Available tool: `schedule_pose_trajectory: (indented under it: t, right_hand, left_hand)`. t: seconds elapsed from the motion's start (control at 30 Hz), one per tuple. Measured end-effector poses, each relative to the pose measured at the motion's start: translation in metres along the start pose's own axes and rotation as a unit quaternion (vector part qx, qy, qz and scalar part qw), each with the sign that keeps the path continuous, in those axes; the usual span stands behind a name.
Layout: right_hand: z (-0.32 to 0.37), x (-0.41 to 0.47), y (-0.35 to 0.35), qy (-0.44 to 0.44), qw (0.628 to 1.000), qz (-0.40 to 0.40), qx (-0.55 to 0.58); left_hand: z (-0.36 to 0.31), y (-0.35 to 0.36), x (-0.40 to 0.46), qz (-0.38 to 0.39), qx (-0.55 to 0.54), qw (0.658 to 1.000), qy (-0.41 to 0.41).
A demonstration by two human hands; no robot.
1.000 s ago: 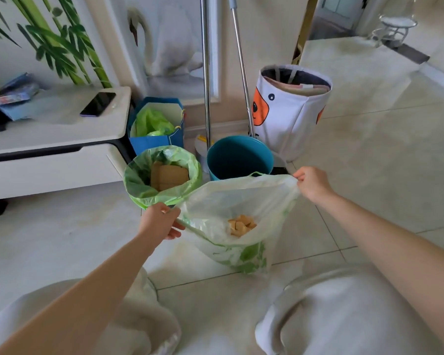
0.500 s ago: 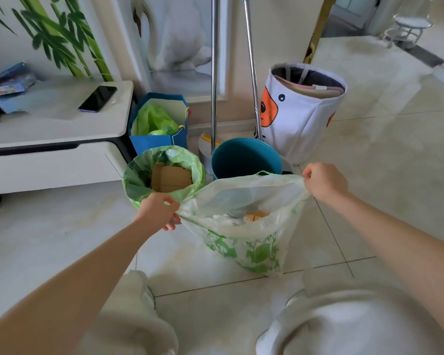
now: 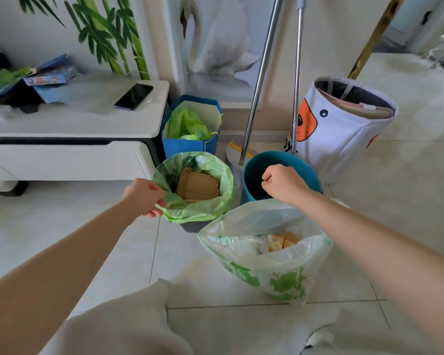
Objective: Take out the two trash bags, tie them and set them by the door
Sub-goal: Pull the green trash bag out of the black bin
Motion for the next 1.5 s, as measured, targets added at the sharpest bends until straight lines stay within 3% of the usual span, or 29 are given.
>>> schedule_pose_trajectory:
  t: [0.13,0.27,0.4,0.53,0.73,0.83,0.97,1.1,1.23,1.4,1.5]
  right_hand:
    - [0.018,0.029,0.034,0.013,0.999,0.033,0.035]
    - [0.022,0.057,0.072,0.112,0.979,0.112,0.127]
    - [0.021,0.071,0.114,0.239,0.923,0.166,0.251]
    - [0.02,0.083,0.141,0.296,0.883,0.132,0.34]
    - [0.011,0.091,0.163,0.369,0.791,0.114,0.475]
    - [0.012,0.088,0.161,0.363,0.786,0.126,0.484]
    - [0.012,0.089,0.157,0.341,0.8,0.11,0.482]
    - [0.016,0.096,0.136,0.299,0.814,0.061,0.495]
    - [0.03,0.101,0.114,0.247,0.814,0.062,0.523]
    - [0.034,0.093,0.112,0.203,0.844,0.057,0.493]
    - [0.024,0.08,0.107,0.19,0.883,0.033,0.428]
  left_hand:
    - [0.026,-0.005,0.034,-0.021,-0.034,0.999,-0.032]
    - [0.057,0.0,0.063,-0.033,-0.09,0.992,-0.082]
    - [0.08,0.008,0.092,-0.067,-0.167,0.975,-0.131]
    - [0.091,0.02,0.119,-0.084,-0.265,0.945,-0.17]
    - [0.099,0.042,0.129,-0.031,-0.348,0.916,-0.195]
    - [0.101,0.043,0.126,-0.012,-0.375,0.906,-0.198]
    - [0.104,0.032,0.124,-0.087,-0.389,0.902,-0.165]
    - [0.095,0.019,0.122,-0.104,-0.388,0.905,-0.137]
    - [0.075,0.006,0.125,-0.141,-0.367,0.914,-0.101]
    - [0.056,0.001,0.113,-0.156,-0.393,0.905,-0.049]
    - [0.058,-0.011,0.101,-0.149,-0.42,0.894,-0.033]
Point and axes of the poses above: each hand's wrist, its own x-axis towards the middle knuckle, its own y-axis out of the palm, z = x × y, the point moved 3 cm from there along x, towards the middle knuckle, and after that the axes turned 3 degrees about y, right-handed, at the moved point
